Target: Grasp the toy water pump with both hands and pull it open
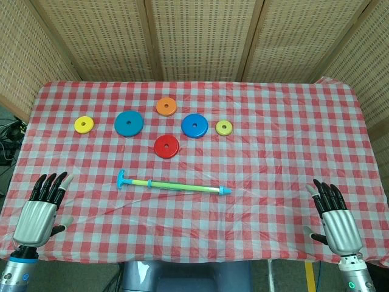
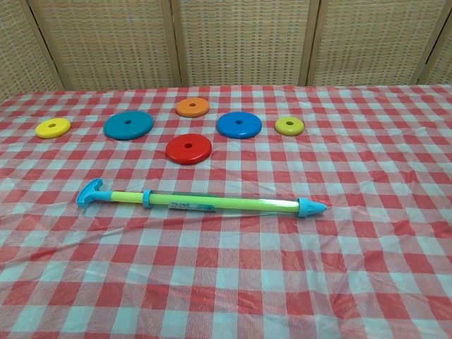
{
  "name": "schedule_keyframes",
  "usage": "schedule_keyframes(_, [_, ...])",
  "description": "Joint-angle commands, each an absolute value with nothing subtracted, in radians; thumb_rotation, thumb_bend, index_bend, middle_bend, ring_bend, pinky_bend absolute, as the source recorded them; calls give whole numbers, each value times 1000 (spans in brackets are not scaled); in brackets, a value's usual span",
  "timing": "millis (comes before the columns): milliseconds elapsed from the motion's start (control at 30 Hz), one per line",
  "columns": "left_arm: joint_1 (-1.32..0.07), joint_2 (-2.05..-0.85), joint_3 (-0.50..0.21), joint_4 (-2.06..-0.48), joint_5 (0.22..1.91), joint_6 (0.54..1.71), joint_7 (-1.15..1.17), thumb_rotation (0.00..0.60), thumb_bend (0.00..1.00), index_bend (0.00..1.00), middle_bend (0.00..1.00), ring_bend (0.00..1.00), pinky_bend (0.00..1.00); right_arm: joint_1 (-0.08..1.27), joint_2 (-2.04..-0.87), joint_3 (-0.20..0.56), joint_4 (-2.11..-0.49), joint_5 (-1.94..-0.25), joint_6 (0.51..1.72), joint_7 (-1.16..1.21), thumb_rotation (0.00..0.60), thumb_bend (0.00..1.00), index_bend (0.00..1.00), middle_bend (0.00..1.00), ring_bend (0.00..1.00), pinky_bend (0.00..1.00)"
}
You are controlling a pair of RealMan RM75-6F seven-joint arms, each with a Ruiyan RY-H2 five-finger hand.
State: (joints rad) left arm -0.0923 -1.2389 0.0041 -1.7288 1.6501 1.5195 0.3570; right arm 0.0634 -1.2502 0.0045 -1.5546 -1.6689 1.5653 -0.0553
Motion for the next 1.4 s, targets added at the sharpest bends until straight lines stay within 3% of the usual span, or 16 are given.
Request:
schedule_keyframes(33, [-93, -1239, 4, -1729, 1647, 1517, 359, 600, 49, 0, 0, 0, 0, 63, -1248, 4, -1557, -1668, 1564, -55, 600, 146, 42, 0, 0, 0])
schedule_keyframes(1200, [-100, -1256, -20, -1739, 1666, 1550, 332, 600, 62, 0, 5, 4, 6, 68, -1250, 1, -1558, -1666, 1553, -44, 600, 147, 42, 0, 0, 0])
schedule_keyframes(1300, [-126, -1262, -40, -1760, 1651, 1515, 355, 600, 66, 10, 186, 143, 126, 69, -1248, 2, -1558, -1664, 1551, -35, 600, 146, 42, 0, 0, 0])
schedule_keyframes(1400, [-169, -1267, -78, -1792, 1614, 1461, 407, 600, 67, 43, 431, 336, 278, 70, -1249, 0, -1558, -1666, 1550, -33, 600, 146, 42, 0, 0, 0])
